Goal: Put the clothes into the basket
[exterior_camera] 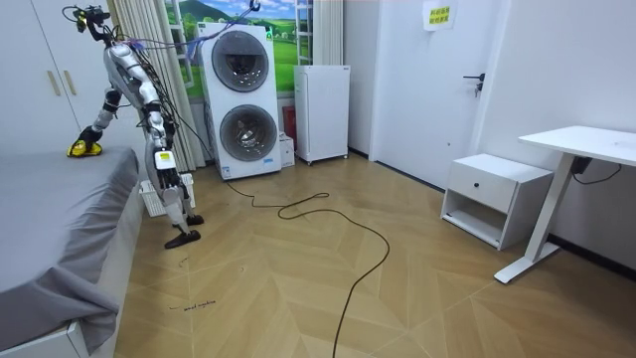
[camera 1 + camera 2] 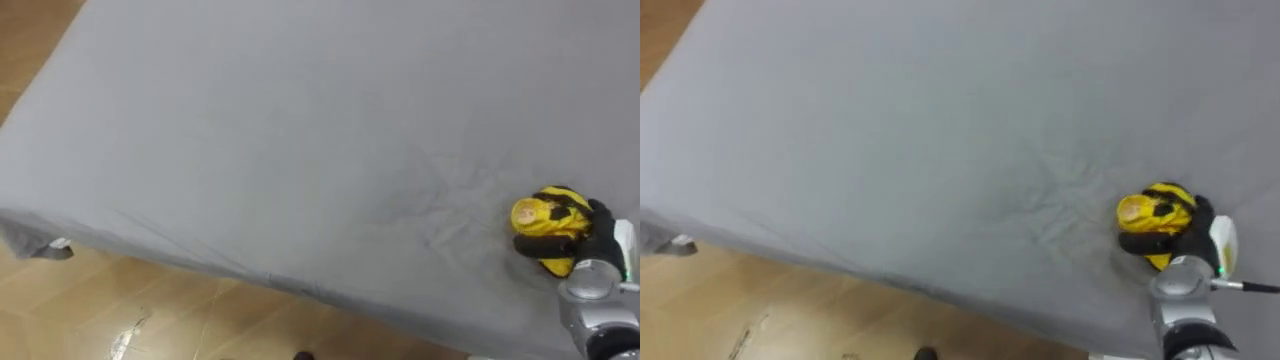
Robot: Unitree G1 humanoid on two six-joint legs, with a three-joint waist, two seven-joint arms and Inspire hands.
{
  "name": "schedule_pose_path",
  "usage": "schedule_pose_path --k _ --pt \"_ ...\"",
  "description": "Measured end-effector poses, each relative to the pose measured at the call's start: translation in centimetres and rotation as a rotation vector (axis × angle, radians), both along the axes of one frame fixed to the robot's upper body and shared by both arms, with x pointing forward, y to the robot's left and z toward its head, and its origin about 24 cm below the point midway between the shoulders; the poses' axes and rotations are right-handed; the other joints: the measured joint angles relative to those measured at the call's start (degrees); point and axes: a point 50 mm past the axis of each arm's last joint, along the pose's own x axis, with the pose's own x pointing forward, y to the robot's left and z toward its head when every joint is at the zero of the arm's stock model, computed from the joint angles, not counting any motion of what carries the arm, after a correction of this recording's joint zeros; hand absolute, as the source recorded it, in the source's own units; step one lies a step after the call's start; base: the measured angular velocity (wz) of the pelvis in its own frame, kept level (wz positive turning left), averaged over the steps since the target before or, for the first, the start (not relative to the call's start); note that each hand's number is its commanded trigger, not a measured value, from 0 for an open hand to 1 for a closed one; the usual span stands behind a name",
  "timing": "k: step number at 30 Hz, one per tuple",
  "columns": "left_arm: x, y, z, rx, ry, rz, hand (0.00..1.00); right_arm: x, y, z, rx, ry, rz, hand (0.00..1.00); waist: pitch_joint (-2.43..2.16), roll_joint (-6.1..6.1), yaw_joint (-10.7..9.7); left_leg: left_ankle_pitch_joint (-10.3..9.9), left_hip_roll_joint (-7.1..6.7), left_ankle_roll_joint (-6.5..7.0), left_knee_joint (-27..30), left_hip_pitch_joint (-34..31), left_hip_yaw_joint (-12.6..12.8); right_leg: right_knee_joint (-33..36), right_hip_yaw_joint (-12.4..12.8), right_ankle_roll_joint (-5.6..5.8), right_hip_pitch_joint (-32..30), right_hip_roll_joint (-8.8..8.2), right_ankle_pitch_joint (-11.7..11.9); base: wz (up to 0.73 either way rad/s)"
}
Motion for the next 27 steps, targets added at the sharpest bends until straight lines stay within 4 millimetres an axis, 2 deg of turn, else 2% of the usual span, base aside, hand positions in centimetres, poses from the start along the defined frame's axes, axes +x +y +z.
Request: schedule_pose_path --k 2,6,11,15,17,20,22,23,25,27 --pt "0.6 0.0 0.1 0.001 -0.008 -0.01 0.0 0.0 -0.6 0.5 -0.016 -0.002 -0.033 1.0 0.07 0.16 0.05 0.33 -0.06 0.1 -0.06 -0.73 0.07 0.2 -0.49 0.0 -0.69 -0.37 0.0 0.1" --pt "1.7 -0.3 0.3 -0.004 -0.025 -0.073 0.0 0.6 -1.3 1.4 -0.017 -0.016 -0.059 1.0 0.07 0.18 0.23 0.88 -0.05 0.13 -0.11 -2.32 0.5 1.19 0.42 0.0 -3.04 -0.63 0.0 -0.05" --pt "1.3 0.1 0.3 -0.01 -0.014 -0.078 0.0 0.4 -1.6 1.2 0.027 -0.011 -0.054 1.0 0.03 0.2 0.24 0.88 0.1 0.14 -0.54 -1.18 1.78 1.67 1.89 0.0 -2.91 -0.64 0.0 -0.14" --pt "1.5 0.7 0.6 0.006 -0.03 -0.08 0.0 0.1 -1.8 1.1 0.044 -0.001 -0.036 1.0 -0.19 -0.1 -0.19 0.92 0.01 0.2 -0.81 -0.44 2.06 1.86 2.83 0.13 -2.63 -0.76 -0.09 -0.07" --pt "1.4 0.7 0.7 0.009 -0.034 -0.085 0.0 -0.5 -1.8 0.7 0.052 0.01 -0.026 1.0 -0.26 -0.64 -0.15 1.04 -0.05 0.35 -1.66 1.13 2.98 1.76 3.92 0.37 -1.8 -0.79 -0.27 -0.16" --pt "1.1 0.8 0.8 0.012 -0.053 -0.079 0.0 -1.8 -2.0 -0.4 0.086 0.04 -0.027 1.0 -0.74 -2.2 -0.96 1.05 -0.35 0.36 -3.2 4.82 4.22 0.94 4.91 0.81 1.17 -0.85 -0.55 -0.16" --pt "1.1 1.4 1.1 0.029 -0.069 -0.06 0.0 -2.9 -2.0 -0.9 0.099 0.045 -0.017 1.0 -1.23 -4.02 -2.2 1.04 -0.31 0.36 -4.24 7.31 5.38 -0.13 5.68 0.93 3.42 -0.7 -0.63 -0.14" --pt "1.1 1.5 1.1 0.032 -0.074 -0.054 0.0 -3.1 -2.0 -1.0 0.098 0.043 -0.015 1.0 -1.37 -4.5 -2.36 1.04 -0.27 0.35 -4.41 7.9 5.76 -0.38 6.19 0.94 3.88 -0.63 -0.63 -0.18" --pt "0.8 1.6 1.1 0.043 -0.068 -0.043 0.0 -3.9 -1.7 -1.2 0.112 0.008 -0.008 1.0 -1.92 -5.73 -3.8 1.01 -0.28 0.34 -4.78 10.56 6.8 -1.25 6.95 1.08 6.41 -0.55 -0.5 -0.17" --pt "0.5 1.4 1.0 0.044 -0.06 -0.035 0.0 -4.3 -1.4 -1.3 0.121 -0.013 0.0 1.0 -1.94 -5.91 -4.72 1.0 -0.31 0.33 -5.53 13.4 7.49 -2.05 8.16 1.19 8.66 -0.45 -0.43 -0.29"
